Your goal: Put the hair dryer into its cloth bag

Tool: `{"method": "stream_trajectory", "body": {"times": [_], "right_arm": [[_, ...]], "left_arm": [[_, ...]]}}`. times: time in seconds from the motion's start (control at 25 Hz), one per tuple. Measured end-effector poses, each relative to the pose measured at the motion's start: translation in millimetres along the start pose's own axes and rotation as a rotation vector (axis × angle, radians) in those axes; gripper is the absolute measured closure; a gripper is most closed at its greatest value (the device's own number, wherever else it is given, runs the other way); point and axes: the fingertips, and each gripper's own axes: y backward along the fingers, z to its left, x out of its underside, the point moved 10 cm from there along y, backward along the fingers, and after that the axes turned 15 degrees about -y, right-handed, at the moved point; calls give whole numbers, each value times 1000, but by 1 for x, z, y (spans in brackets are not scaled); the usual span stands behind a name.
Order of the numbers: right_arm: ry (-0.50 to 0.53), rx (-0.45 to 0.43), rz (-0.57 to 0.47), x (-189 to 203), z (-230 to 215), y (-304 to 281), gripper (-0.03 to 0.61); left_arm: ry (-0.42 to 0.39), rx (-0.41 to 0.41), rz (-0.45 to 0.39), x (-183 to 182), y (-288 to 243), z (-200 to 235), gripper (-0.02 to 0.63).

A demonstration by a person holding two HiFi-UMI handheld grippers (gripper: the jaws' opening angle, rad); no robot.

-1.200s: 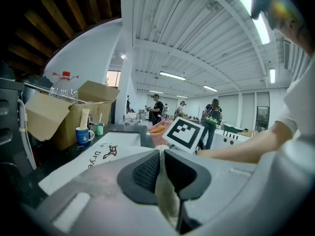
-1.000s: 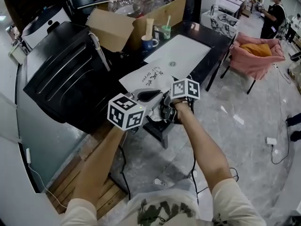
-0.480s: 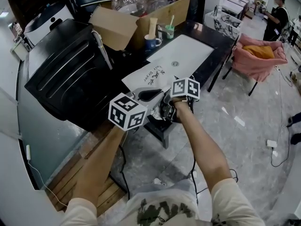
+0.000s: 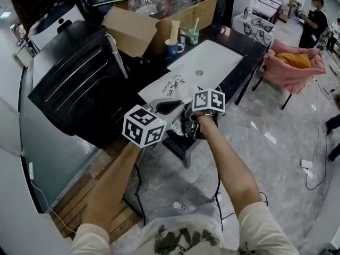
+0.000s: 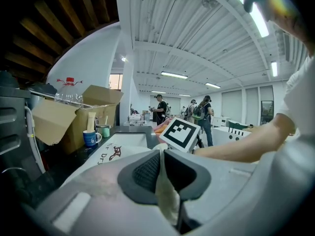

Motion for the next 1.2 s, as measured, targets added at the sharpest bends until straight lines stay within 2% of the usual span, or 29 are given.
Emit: {"method": "stream_trajectory", "body": {"times": [0.08, 0.2, 0.44, 0.68, 0.76, 0.84, 1.08, 1.2], "right_arm": [[8, -21, -10, 0, 0, 3, 308], [20, -41, -26, -2, 2, 8, 234], [46, -27, -42, 0, 3, 19, 232], [118, -19, -49, 7, 6, 38, 232], [138, -14, -65, 11, 7, 47, 240], [163, -9, -95, 14, 9, 57, 303], [226, 7, -119, 21, 10, 82, 314], [260, 33, -128, 25, 10, 95, 349]], "left_arm": [[-5, -4, 1, 0, -1, 0, 584], [0, -10, -3, 0, -2, 1, 584], [8, -15, 0, 2, -5, 0, 584], [1, -32, 10, 3, -8, -4, 584], [3, -39, 15, 3, -7, -5, 584], [7, -45, 20, 3, -7, -6, 583], [16, -81, 47, 8, -15, -12, 580], [19, -87, 64, 10, -18, -16, 578]]}}
